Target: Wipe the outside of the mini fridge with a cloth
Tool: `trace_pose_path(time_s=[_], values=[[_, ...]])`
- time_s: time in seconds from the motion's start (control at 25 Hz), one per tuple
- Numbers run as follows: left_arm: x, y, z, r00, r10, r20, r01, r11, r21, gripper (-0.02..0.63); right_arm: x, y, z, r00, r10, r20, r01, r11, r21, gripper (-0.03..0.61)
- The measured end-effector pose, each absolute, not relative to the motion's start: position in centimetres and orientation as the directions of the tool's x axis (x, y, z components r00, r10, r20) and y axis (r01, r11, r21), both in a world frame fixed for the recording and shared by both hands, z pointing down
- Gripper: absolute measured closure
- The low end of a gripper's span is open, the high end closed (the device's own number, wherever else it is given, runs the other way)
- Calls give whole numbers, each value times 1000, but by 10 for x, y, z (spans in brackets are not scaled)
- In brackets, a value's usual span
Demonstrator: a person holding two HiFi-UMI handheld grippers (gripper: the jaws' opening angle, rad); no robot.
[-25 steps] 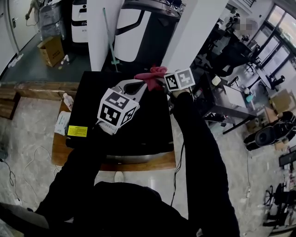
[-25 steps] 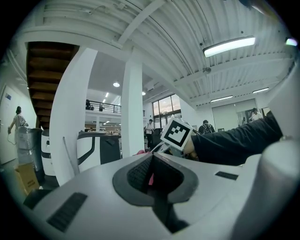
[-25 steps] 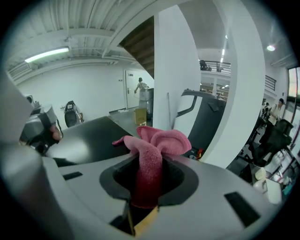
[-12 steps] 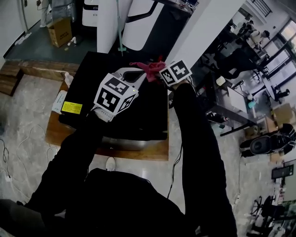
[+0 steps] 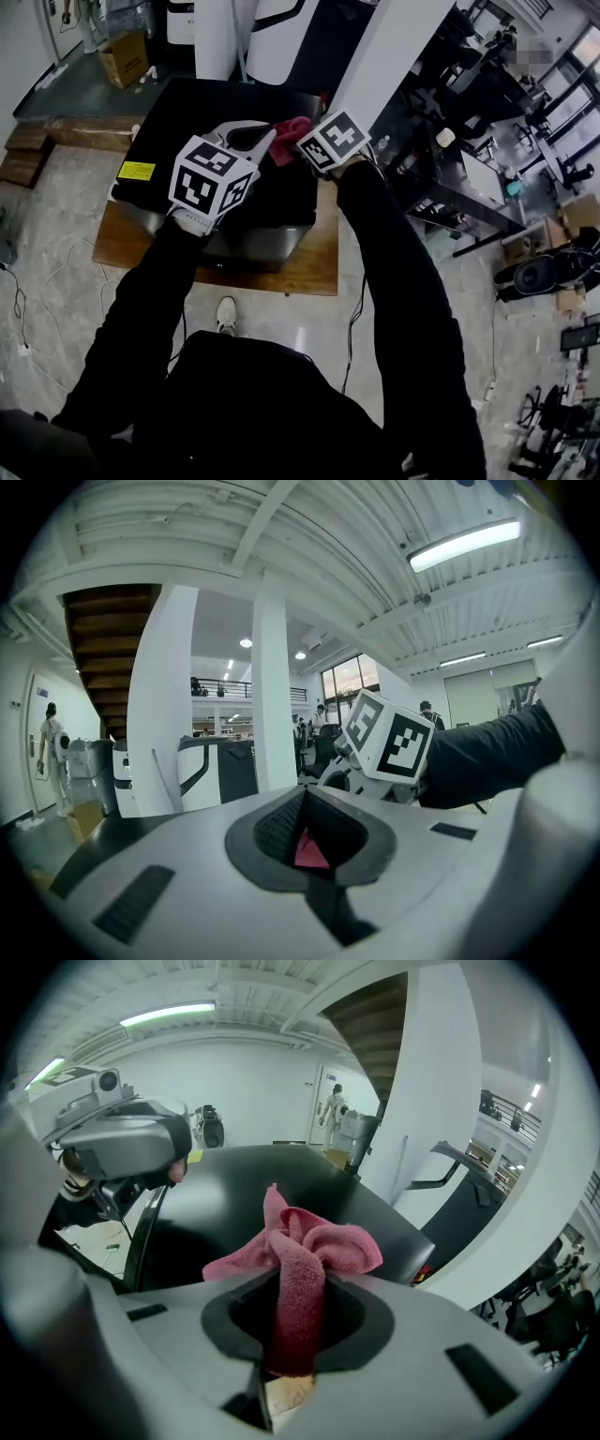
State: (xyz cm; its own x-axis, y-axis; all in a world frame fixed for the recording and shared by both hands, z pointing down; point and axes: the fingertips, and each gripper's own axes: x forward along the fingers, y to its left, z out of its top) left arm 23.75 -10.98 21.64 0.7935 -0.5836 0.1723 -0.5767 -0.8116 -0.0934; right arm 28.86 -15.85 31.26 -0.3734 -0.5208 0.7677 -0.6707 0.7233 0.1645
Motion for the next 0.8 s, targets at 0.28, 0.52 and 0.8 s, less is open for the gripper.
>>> trace_pose_path(time_s=[0.28,0.52,0.8], values=[[245,-50,225,778,-602,177,-595,-798,-100,607,281,-81,317,-425,-469,774,-623,772,126,495],[252,-2,233,777,-604,175,-594,-797,-109,607,273,-22,319,-478,-423,769,-589,805,77,495],[257,46,227,786,-613,83,-604,-789,-107,607,292,14,274,-626,-594,505,-677,735,25,485]])
